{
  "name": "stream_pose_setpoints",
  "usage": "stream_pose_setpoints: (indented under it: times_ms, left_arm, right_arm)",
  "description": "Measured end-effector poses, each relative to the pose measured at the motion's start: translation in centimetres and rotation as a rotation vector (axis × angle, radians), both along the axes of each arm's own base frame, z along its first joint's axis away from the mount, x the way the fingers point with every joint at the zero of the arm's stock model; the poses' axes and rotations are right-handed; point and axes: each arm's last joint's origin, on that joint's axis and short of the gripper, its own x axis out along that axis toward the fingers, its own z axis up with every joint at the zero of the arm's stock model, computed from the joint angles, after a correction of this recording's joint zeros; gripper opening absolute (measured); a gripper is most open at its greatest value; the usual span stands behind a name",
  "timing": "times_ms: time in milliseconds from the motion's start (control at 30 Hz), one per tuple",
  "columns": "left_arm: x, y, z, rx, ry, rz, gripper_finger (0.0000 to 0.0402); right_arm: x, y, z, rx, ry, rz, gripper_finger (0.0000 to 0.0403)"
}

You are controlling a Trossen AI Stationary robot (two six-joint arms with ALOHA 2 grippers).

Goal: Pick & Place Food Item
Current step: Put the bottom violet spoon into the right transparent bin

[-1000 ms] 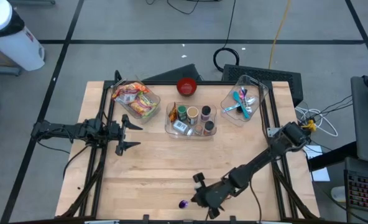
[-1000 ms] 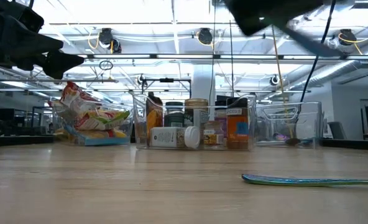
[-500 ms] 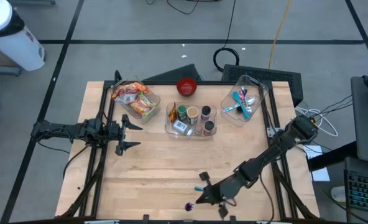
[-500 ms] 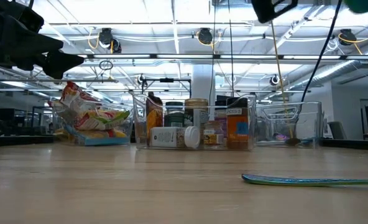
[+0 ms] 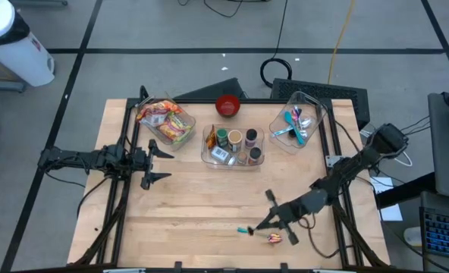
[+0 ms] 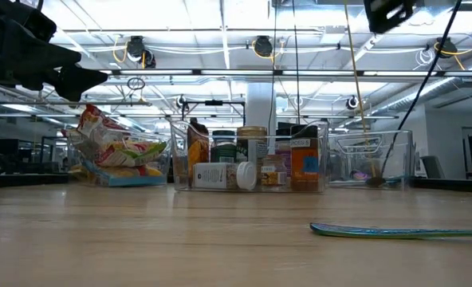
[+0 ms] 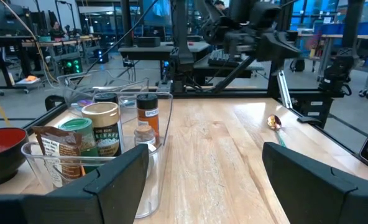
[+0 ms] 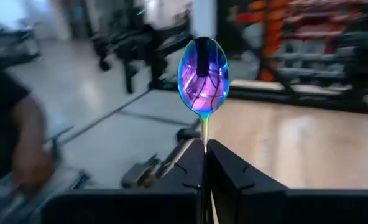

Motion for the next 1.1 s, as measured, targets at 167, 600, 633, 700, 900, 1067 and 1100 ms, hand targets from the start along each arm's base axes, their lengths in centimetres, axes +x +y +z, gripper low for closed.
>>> stream_pose_setpoints:
  times_ms: [167, 600, 633, 700, 900, 1067, 1100]
  left_arm:
    - [0.0, 0.0, 0.0, 0.0, 0.0, 0.0, 0.0324]
    - [0.0, 0.0, 0.0, 0.0, 0.0, 0.0, 0.0324]
    - [0.0, 0.0, 0.0, 0.0, 0.0, 0.0, 0.0324]
    - [0.0, 0.0, 0.0, 0.0, -0.001, 0.0, 0.0324]
    - [0.0, 0.0, 0.0, 0.0, -0.001, 0.0, 0.0324]
    - [0.0, 0.0, 0.0, 0.0, -0.001, 0.0, 0.0324]
    - [0.0, 0.0, 0.0, 0.0, -0.001, 0.0, 0.0324]
  right_arm:
    - [-1.4, -2.2, -0.1, 0.038, -0.039, -0.227, 0.0]
    - [-4.1, -13.0, 0.2, 0.08, -0.121, -1.169, 0.0001]
    - [-4.4, -14.0, -0.1, 0.09, -0.124, -1.212, 0.0001]
    - [-5.3, -15.9, -0.8, 0.126, -0.132, -1.3, 0.0001]
    - [-7.9, -20.0, -3.5, 0.194, -0.144, -1.537, 0.0001]
    - [-9.5, -21.4, -5.6, 0.231, -0.113, -1.646, 0.0001]
    - [-9.6, -21.6, -5.9, 0.226, -0.099, -1.66, 0.0001]
